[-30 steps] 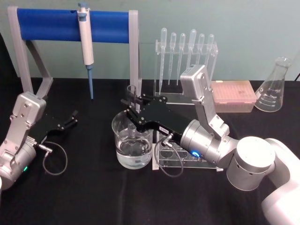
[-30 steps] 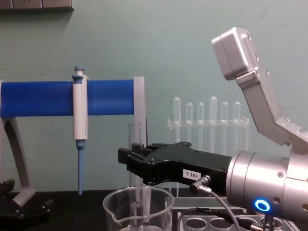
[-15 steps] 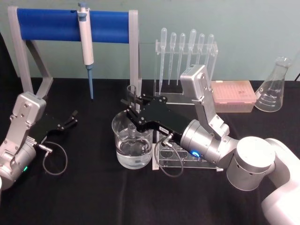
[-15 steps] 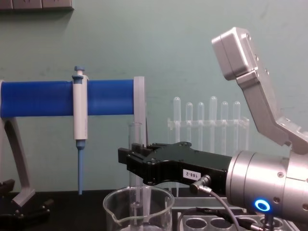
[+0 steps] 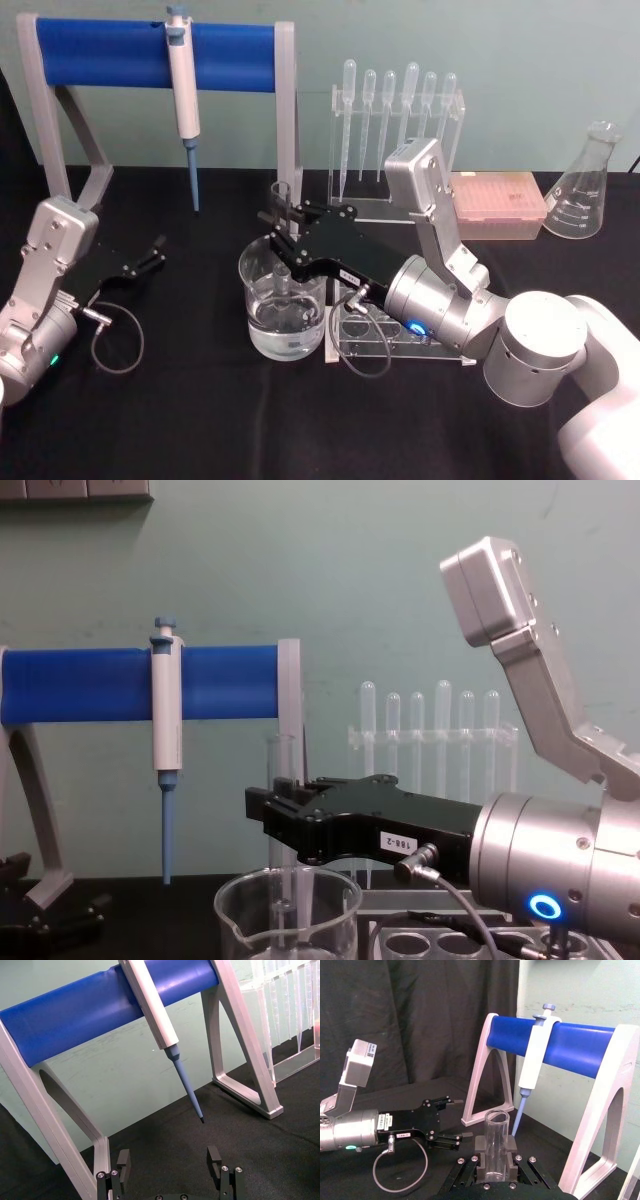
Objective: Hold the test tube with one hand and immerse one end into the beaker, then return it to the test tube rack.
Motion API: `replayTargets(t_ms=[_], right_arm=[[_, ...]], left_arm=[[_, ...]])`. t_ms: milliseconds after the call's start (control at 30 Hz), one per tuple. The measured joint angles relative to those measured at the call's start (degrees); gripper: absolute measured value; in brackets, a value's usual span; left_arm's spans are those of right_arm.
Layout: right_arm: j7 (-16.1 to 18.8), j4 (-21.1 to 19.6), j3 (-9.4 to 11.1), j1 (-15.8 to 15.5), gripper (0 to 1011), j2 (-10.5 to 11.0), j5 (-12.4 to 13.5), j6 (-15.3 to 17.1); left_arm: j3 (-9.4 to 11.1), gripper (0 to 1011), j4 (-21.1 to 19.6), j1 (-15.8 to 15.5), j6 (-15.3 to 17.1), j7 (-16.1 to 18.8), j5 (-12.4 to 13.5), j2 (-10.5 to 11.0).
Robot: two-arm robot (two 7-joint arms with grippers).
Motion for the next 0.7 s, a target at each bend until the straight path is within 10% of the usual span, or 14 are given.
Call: replayTargets(t_ms=[700], right_arm=[[0.0, 0.0, 0.0, 0.0, 234, 0.0, 0.0, 0.0]], left_arm=[[0.0, 1000, 0.0, 0.0, 0.0, 0.0, 0.0, 0.0]])
